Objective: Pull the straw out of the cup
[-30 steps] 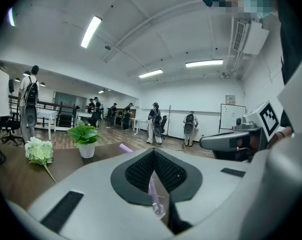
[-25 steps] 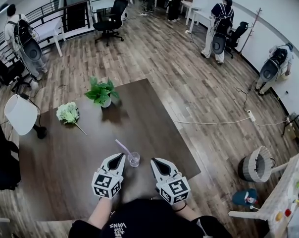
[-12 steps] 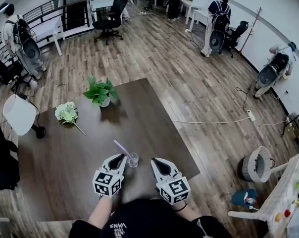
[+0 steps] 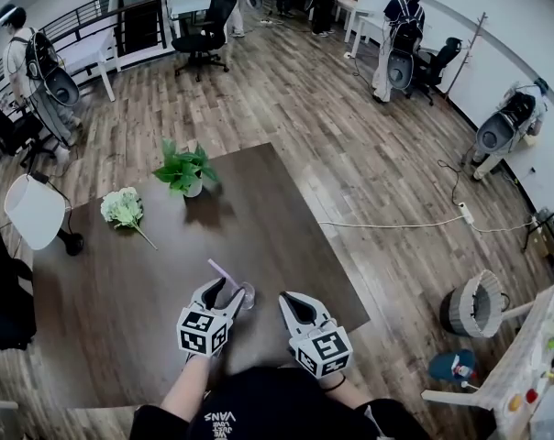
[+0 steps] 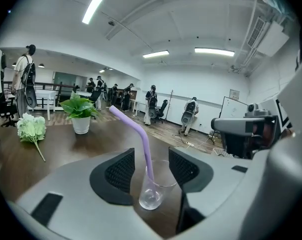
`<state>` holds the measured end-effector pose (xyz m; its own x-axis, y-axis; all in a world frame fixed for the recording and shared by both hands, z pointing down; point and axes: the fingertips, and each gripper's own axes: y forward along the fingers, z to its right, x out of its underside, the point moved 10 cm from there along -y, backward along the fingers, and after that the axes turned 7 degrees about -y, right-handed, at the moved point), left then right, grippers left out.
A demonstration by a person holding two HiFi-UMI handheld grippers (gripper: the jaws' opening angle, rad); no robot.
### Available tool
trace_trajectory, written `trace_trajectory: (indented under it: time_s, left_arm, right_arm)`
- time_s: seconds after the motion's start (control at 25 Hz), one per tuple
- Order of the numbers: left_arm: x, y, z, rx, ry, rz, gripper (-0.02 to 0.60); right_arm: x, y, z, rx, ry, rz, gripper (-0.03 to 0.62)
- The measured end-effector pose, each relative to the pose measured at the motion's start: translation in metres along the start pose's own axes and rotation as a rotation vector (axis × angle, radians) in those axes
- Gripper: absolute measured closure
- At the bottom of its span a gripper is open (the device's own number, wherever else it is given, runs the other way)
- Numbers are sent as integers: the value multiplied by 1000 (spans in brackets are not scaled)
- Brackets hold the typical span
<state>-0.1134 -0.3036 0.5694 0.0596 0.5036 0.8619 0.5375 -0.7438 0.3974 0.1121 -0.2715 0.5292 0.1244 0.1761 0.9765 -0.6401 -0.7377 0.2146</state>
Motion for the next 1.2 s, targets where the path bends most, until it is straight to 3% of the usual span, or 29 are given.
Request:
trace_trajectory:
  time_s: [0.56, 0.88, 1.2]
  left_arm:
    - [-2, 24, -7, 13, -1, -36, 383]
    - [-3, 18, -7, -18, 32, -21, 528]
    - [-2, 15, -4, -28, 33, -17, 540]
  right_arm:
    - [3, 1, 3, -1, 4, -12, 577]
    - [2, 0, -2, -7, -3, -11, 577]
    - [0, -5, -3, -2, -6, -5, 577]
